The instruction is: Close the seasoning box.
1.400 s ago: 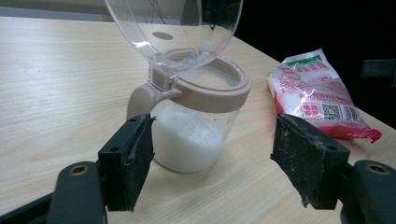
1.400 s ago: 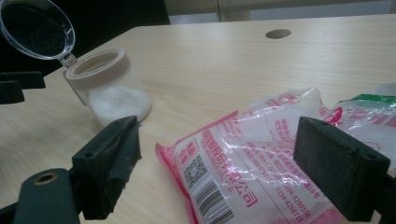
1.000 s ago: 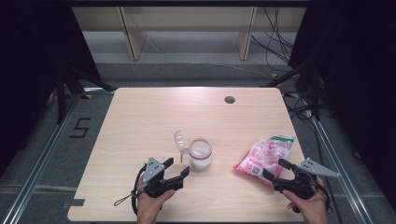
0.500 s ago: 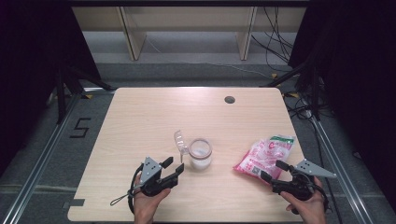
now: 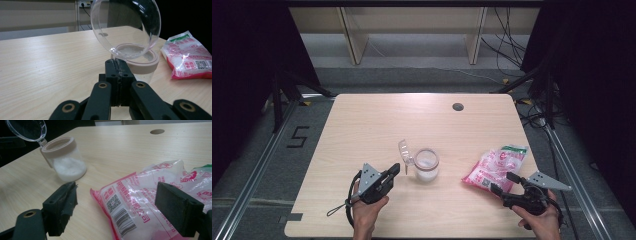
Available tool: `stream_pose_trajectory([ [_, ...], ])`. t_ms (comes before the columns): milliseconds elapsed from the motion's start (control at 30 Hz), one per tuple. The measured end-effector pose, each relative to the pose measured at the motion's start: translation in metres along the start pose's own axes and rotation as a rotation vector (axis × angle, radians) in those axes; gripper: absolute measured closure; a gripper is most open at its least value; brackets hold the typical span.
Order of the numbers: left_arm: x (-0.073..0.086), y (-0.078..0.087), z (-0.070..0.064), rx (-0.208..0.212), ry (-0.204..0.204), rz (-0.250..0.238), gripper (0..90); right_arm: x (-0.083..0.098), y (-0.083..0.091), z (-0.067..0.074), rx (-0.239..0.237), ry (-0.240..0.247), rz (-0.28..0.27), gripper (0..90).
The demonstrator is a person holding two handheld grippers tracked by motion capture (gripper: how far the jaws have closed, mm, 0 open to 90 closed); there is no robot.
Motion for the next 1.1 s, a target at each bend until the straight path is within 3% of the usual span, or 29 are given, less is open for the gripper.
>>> stream_pose_trajectory([
  [567,-0.01,-0.007,0.003,-0.002,-0.022,-0.008,89.2,0.002,-0.001,0.002,-0.001,-0.01,0.005,18.9],
  [633,-0.011,-0.008,0.002,-0.001,-0.02,-0.011,89.2,0.003,0.0,0.006,-0.003,-0.06,0.024,19.0],
  [767,-0.014,-0.01,0.001,0.009,-0.033,-0.005,89.3,0.002,-0.001,0.001,0.003,-0.009,0.014,19.2],
  [933,-0.017,-0.011,-0.001,0.02,-0.029,-0.015,89.2,0.002,-0.002,-0.001,0.006,0.006,0.008,19.3],
  [1100,-0.02,-0.011,-0.001,0.02,-0.035,-0.016,89.1,0.003,-0.002,0.001,-0.009,-0.019,0.014,19.3],
])
Point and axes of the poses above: each handheld gripper's, and its own axes: y roughly backward along the jaws, x roughly out of its underside, z roughly to its left, the point moved 4 cm from there along -y, roughly forward along the jaws, and after that the axes turned 9 degrees about -y, right-handed, at the moved point
